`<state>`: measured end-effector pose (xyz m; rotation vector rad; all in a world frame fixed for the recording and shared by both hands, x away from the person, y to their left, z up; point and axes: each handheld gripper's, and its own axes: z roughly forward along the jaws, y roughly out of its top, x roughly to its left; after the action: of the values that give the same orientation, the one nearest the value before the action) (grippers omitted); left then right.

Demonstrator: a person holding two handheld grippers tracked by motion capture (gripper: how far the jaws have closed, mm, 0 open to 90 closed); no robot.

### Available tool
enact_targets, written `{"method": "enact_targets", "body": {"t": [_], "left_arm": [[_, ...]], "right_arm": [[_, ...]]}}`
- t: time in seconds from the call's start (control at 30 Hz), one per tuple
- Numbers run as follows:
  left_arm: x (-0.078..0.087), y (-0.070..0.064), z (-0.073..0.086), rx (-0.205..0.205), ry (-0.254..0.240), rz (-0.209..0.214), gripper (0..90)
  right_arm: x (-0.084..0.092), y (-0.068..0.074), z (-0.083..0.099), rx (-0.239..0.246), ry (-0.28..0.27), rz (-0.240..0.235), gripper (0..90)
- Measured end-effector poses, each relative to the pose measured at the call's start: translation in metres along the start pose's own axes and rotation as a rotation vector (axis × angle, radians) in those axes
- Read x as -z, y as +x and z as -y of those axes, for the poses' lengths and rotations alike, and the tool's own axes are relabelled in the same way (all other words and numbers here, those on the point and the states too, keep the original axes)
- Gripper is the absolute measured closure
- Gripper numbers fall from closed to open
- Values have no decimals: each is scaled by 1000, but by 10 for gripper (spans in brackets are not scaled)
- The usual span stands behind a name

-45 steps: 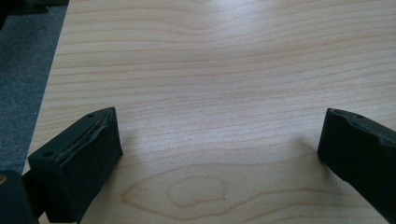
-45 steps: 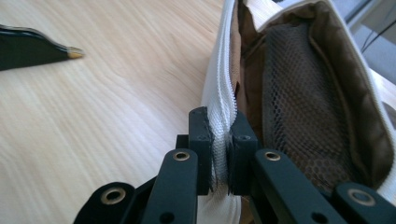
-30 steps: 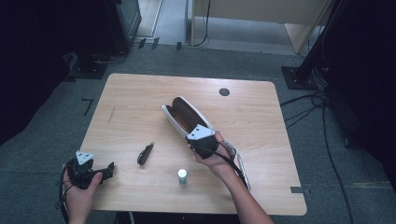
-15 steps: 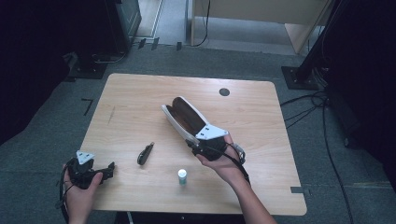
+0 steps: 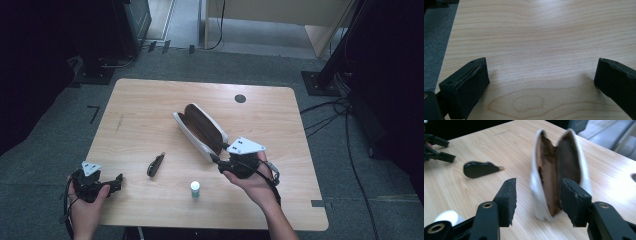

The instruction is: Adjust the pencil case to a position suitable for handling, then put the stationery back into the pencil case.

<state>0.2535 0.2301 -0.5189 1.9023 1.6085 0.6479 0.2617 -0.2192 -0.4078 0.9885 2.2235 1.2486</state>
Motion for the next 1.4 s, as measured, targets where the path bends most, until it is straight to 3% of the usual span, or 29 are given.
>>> {"method": "enact_targets", "body": {"t": [0.3,0.5,0.67,1.03,1.2,1.4], "left_arm": [[0,0,0,0,0,0,0],[0,0,0,0,0,0,0],[0,0,0,0,0,0,0],[0,0,0,0,0,0,0],[0,0,0,0,0,0,0],[0,0,0,-2,3,1,0]], "right_arm": [[37,-32,30,-95,-5,116,532],[49,-49,52,-159,28,169,587],[47,-55,67,-187,66,191,601],[33,-69,95,-246,158,192,676],[27,-71,101,-271,204,201,681],[31,-67,108,-287,211,208,677]]}}
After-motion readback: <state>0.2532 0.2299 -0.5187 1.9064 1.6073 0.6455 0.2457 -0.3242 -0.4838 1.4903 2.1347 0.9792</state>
